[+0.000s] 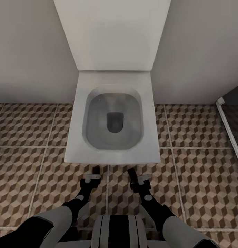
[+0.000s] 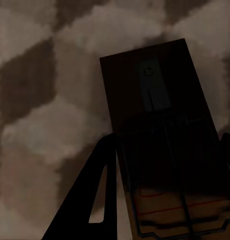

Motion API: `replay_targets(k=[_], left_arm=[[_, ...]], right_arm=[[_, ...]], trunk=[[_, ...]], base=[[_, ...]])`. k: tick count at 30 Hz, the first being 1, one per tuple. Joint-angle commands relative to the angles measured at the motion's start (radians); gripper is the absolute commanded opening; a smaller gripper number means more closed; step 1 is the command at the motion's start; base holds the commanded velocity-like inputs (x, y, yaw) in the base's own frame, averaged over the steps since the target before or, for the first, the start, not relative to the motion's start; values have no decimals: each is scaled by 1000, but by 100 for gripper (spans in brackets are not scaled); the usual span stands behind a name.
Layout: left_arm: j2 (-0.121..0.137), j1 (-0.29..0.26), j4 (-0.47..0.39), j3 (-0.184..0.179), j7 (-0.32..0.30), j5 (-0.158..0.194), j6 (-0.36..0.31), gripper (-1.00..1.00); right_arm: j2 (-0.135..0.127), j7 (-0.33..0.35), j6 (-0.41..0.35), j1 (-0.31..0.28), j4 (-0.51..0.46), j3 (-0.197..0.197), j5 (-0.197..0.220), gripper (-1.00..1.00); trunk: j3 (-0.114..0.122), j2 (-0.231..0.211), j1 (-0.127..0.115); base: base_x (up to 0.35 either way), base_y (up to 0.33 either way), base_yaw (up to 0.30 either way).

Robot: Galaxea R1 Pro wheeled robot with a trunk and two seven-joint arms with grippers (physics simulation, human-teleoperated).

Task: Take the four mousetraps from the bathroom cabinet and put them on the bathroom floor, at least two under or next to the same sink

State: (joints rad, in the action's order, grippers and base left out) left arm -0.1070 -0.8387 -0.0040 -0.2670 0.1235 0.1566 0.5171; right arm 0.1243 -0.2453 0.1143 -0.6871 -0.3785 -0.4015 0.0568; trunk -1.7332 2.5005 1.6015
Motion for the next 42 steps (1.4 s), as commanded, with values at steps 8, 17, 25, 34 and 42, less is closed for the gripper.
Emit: replay_targets(k=[8, 17, 25, 34, 42], left_arm=[[0, 0, 1, -9, 8, 6, 3, -100], [0, 0, 1, -9, 8, 6, 3, -100], [0, 0, 1, -9, 8, 6, 3, -100], [0, 0, 1, -9, 8, 6, 3, -100], [0, 0, 1, -9, 8, 6, 3, -100]], right_arm=[[-1, -6, 4, -1, 1, -8, 9, -100], [0, -6, 4, -1, 1, -7, 9, -100], [0, -6, 5, -1, 1, -7, 9, -100], [-1, -6, 4, -1, 1, -7, 9, -100], [-1, -6, 4, -1, 1, -8, 9, -100]], trunk=[[0, 0, 0], [0, 0, 0], [0, 0, 0], [0, 0, 0], [0, 0, 0]], base=[[0, 0, 0], [0, 0, 0], [1, 0, 0], [72, 0, 0], [6, 0, 0]])
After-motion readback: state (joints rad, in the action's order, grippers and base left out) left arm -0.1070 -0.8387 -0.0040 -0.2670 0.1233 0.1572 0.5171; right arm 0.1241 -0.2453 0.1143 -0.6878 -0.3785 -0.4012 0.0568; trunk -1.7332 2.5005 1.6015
